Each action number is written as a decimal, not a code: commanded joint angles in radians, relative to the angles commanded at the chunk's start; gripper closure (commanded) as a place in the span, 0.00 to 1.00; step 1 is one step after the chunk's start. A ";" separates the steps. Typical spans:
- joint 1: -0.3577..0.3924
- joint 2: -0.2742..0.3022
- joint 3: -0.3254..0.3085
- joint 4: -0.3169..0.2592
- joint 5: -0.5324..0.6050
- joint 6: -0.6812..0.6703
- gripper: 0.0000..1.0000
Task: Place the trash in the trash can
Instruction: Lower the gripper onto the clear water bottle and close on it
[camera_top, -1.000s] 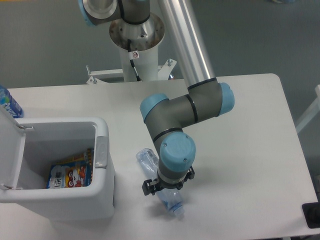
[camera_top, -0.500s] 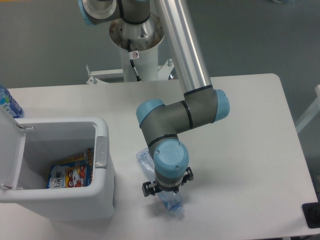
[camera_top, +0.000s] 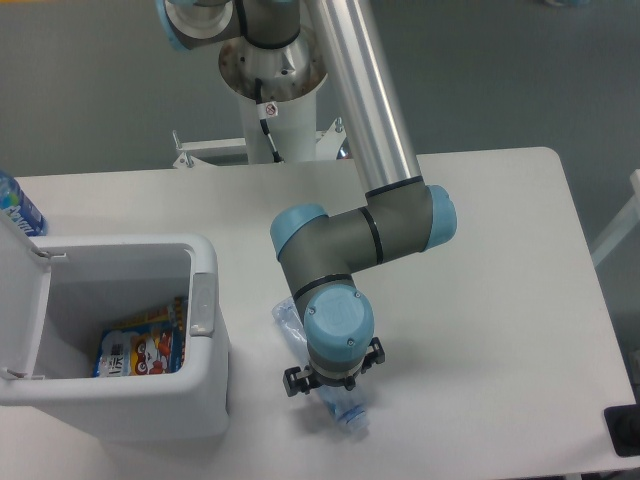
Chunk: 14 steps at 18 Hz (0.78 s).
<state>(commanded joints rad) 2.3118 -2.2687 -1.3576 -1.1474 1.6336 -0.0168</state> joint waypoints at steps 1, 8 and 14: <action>-0.003 -0.002 0.000 0.000 0.006 0.000 0.02; -0.006 0.000 -0.002 -0.002 0.011 0.000 0.16; -0.009 0.002 -0.005 -0.002 0.011 0.000 0.30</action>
<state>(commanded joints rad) 2.3025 -2.2672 -1.3622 -1.1490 1.6444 -0.0169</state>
